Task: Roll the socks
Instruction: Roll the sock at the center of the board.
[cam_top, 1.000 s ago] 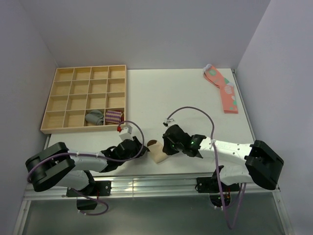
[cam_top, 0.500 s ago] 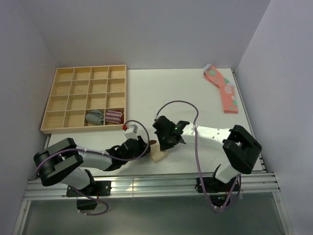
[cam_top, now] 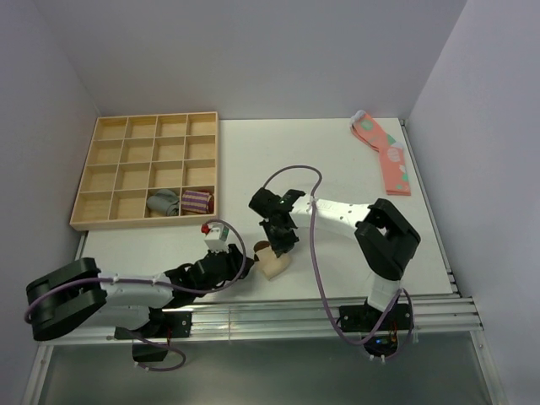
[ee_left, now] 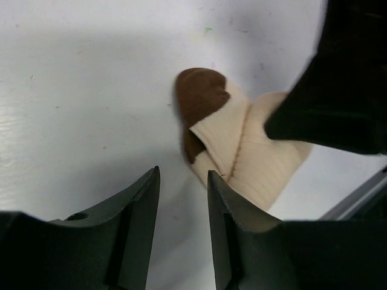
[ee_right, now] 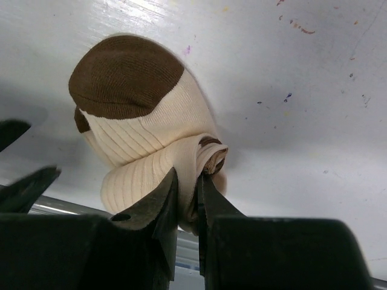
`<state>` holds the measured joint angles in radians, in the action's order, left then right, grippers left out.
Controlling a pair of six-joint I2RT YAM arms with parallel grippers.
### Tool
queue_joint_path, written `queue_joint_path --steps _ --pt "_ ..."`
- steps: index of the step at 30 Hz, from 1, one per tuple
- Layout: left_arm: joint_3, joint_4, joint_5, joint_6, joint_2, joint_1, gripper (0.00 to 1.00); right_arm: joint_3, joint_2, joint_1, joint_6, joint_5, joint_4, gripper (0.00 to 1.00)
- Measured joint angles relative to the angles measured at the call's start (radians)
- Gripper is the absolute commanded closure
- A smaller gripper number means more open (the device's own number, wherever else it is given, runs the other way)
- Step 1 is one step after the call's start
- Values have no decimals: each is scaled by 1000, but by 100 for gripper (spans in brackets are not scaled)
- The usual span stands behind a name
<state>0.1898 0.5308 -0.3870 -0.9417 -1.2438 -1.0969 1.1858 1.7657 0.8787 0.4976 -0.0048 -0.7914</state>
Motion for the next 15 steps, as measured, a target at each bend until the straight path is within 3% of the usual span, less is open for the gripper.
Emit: queue_joint_path --steps 7,13,15 --pt "-14 -13 -45 118 189 -89 53 45 41 -1 -14 -4 -43 94" --pt "53 -5 -20 239 106 -111 50 63 64 -3 -25 -14 -56 94" --pt "69 7 -10 271 72 -117 42 69 71 -3 -27 -22 -60 94"
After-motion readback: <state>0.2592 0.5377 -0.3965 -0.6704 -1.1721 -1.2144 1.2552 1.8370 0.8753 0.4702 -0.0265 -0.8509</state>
